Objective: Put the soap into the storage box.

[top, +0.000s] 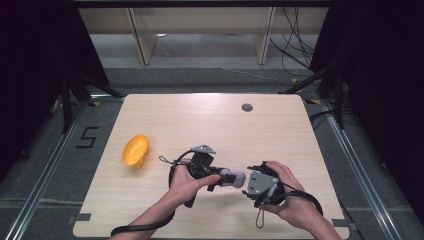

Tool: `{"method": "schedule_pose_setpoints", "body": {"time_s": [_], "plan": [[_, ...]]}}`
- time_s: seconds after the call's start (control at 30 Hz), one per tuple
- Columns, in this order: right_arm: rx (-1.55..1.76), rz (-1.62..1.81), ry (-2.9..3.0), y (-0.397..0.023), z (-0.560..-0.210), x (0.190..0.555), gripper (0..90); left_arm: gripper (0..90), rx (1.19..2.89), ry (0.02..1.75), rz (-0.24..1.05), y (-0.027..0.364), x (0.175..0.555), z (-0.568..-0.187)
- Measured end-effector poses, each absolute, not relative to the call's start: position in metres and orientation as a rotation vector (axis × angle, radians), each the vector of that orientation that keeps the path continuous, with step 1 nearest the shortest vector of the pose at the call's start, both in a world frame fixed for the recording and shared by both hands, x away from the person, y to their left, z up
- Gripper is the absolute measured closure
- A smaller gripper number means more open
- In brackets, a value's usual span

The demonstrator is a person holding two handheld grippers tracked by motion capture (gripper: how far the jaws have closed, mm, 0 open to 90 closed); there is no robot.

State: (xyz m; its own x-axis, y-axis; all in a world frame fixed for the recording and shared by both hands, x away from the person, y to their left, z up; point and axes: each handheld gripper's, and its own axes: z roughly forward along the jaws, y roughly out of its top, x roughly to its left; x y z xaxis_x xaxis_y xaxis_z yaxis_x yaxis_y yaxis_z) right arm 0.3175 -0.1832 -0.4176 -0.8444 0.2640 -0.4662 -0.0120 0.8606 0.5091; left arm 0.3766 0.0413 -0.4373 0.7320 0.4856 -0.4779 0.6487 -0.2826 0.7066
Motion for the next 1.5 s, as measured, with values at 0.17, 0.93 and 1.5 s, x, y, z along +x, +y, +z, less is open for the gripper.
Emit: {"method": "schedule_pose_setpoints", "body": {"time_s": [0.17,0.93,1.5], "plan": [[0.280,0.779,2.489,-0.198,-0.416,0.320,32.7,58.5,1.954,0.857,-0.157,0.046,0.376,-0.434],[0.631,0.893,2.424,-0.245,-0.433,0.332,32.6,58.6,1.931,0.883,0.002,0.070,0.375,-0.420],[0.692,0.889,2.445,-0.252,-0.441,0.332,32.4,58.7,1.917,0.908,0.070,0.089,0.373,-0.415]]}}
